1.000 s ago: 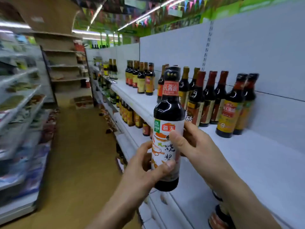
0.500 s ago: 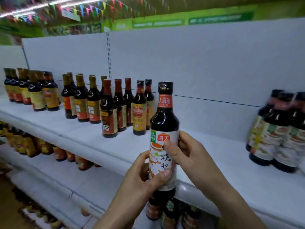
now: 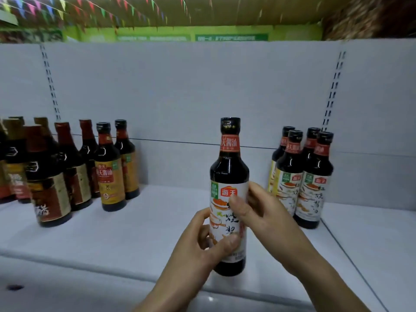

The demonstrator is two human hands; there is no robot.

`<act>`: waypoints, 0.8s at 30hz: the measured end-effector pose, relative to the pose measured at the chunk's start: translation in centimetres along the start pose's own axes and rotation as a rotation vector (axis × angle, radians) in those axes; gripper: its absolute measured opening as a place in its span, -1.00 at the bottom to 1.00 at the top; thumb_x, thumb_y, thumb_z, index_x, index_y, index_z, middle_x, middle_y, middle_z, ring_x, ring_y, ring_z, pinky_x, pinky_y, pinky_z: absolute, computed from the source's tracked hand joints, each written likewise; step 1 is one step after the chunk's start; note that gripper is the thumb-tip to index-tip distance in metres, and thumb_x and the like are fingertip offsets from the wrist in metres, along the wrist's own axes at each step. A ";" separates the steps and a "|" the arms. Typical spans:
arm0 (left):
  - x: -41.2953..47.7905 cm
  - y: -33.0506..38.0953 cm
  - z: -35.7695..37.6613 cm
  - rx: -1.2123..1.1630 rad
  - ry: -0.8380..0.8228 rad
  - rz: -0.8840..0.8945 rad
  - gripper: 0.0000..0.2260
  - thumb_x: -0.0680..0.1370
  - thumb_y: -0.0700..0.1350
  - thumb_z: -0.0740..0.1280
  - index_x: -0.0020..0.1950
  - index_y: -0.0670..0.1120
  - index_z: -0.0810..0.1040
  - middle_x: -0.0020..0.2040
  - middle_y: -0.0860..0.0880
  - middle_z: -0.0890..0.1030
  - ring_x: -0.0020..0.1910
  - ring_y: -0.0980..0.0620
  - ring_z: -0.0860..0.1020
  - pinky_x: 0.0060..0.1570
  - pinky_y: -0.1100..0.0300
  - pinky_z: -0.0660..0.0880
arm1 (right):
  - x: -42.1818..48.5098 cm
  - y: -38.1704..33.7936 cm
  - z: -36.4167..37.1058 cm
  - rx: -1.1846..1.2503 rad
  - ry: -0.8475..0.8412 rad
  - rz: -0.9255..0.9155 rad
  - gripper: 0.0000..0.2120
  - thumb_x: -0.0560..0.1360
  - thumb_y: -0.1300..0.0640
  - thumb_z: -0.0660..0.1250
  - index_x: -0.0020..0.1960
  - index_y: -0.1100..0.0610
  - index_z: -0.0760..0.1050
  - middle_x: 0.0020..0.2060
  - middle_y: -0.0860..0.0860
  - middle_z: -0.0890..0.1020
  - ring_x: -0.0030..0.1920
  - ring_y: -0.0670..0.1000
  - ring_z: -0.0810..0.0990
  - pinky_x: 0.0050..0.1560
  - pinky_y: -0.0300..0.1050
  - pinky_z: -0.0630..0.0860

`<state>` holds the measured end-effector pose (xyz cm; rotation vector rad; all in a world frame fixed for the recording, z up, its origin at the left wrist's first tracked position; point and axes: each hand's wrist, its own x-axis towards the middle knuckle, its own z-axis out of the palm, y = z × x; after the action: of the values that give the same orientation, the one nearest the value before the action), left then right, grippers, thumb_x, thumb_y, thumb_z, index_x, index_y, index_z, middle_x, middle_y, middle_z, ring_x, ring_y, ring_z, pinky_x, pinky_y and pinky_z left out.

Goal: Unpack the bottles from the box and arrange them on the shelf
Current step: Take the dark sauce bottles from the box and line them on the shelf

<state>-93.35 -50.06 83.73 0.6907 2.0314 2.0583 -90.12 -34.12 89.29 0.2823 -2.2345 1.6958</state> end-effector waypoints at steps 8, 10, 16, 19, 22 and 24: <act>5.2 -1.9 6.2 -0.001 -0.090 -0.051 -0.46 0.36 -0.02 0.56 0.30 0.11 0.48 0.06 -0.03 0.75 0.12 -0.06 0.69 0.27 -0.07 0.58 | 0.1 3.2 -6.7 -0.013 0.066 0.045 -0.61 0.45 -0.15 0.38 0.23 -0.06 0.53 0.08 -0.15 0.73 0.13 -0.15 0.70 0.11 -0.13 0.65; 6.2 -2.3 7.7 -0.018 -0.120 -0.069 -0.45 0.39 -0.05 0.58 0.32 0.10 0.47 0.08 -0.02 0.74 0.12 -0.03 0.70 0.26 -0.03 0.58 | 0.1 3.8 -8.2 -0.003 0.086 0.052 -0.62 0.45 -0.13 0.38 0.23 -0.05 0.53 0.06 -0.17 0.73 0.10 -0.17 0.70 0.05 -0.23 0.64; 8.7 -3.1 10.4 -0.003 -0.206 -0.082 -0.45 0.38 -0.04 0.56 0.32 0.08 0.46 0.07 -0.06 0.74 0.10 -0.05 0.70 0.19 0.05 0.60 | 0.2 5.7 -11.3 0.016 0.131 0.096 -0.60 0.46 -0.13 0.38 0.27 -0.04 0.52 0.09 -0.16 0.73 0.14 -0.14 0.70 0.12 -0.14 0.64; 9.4 -3.4 11.4 -0.006 -0.231 -0.082 -0.47 0.38 -0.06 0.53 0.31 0.06 0.46 0.04 -0.05 0.75 0.06 0.01 0.71 0.04 0.21 0.60 | 0.2 6.1 -12.1 0.040 0.154 0.098 -0.61 0.48 -0.05 0.37 0.29 -0.01 0.52 0.09 -0.15 0.73 0.12 -0.15 0.70 0.06 -0.25 0.63; 9.9 -3.5 12.1 0.012 -0.254 -0.073 -0.47 0.39 -0.05 0.51 0.32 0.07 0.45 0.05 -0.03 0.75 0.06 0.06 0.71 0.02 0.25 0.59 | 0.1 6.3 -12.6 0.058 0.182 0.104 -0.61 0.49 -0.02 0.37 0.29 0.03 0.52 0.09 -0.13 0.74 0.12 -0.14 0.71 0.02 -0.29 0.62; 10.1 -3.6 12.4 0.014 -0.268 -0.067 -0.45 0.39 -0.04 0.51 0.34 0.08 0.43 0.10 -0.02 0.73 0.11 0.06 0.70 0.09 0.21 0.60 | -0.1 6.5 -12.8 0.074 0.196 0.112 -0.64 0.50 0.01 0.37 0.28 0.04 0.53 0.09 -0.11 0.74 0.13 -0.11 0.71 0.03 -0.27 0.63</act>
<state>-97.59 -34.30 81.87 0.8393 1.8925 1.8067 -90.61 -20.03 86.53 0.0057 -2.0827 1.7820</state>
